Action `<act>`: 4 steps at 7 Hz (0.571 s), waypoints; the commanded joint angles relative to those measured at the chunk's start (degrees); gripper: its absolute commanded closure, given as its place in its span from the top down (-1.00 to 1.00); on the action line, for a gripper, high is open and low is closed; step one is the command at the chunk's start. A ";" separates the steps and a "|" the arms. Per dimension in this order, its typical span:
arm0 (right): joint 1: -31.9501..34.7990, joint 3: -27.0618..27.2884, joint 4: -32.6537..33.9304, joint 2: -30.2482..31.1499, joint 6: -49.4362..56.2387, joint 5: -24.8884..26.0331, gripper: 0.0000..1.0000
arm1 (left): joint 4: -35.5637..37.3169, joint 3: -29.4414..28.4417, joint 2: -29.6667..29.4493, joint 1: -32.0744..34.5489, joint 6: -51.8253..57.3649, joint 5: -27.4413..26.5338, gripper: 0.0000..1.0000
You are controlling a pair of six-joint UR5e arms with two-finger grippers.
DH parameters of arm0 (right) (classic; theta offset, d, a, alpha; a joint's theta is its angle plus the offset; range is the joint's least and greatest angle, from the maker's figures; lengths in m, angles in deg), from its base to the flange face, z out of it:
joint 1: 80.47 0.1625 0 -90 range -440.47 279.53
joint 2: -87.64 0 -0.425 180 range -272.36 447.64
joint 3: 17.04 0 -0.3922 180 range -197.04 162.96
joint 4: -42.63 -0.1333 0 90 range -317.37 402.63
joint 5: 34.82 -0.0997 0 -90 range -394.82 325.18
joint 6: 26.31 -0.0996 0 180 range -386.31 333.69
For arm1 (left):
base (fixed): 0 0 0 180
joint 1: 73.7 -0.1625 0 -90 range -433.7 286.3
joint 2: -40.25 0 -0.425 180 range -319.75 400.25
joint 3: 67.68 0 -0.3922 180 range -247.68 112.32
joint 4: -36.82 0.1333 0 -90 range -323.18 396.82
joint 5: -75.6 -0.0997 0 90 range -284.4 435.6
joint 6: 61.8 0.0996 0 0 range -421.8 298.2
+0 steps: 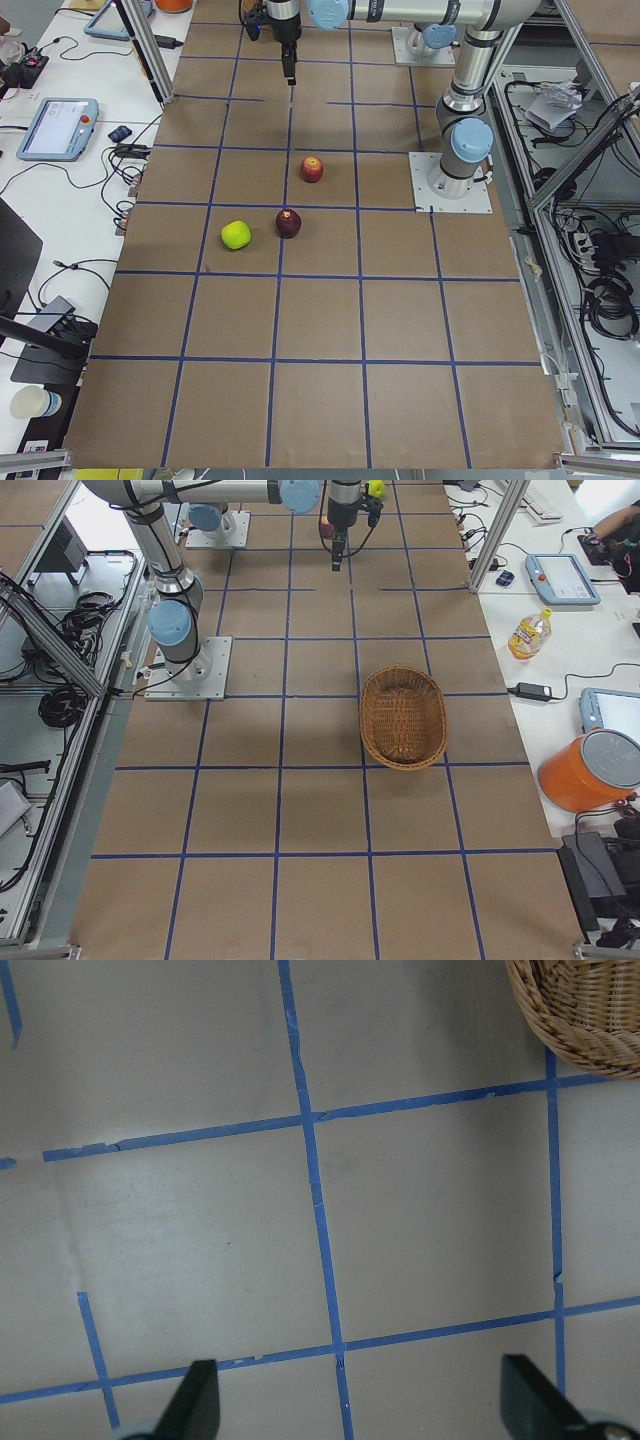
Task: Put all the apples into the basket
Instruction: 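Reach the left gripper down to the red apple nearest the robot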
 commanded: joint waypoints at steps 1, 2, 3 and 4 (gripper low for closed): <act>0.00 0.09 0.00 -0.08 0.00 0.00 1.00 | 0.00 0.33 0.11 0.07 0.00 -0.01 1.00; 0.00 0.00 0.00 0.01 0.00 0.00 1.00 | 0.00 0.34 0.02 -0.02 0.00 -0.01 1.00; 0.00 0.09 0.00 0.01 0.00 0.00 1.00 | 0.09 1.29 -0.50 -0.37 0.09 -0.01 1.00; 0.00 0.18 0.00 0.01 0.00 0.00 1.00 | 0.18 1.48 -1.29 -1.59 2.18 -0.01 1.00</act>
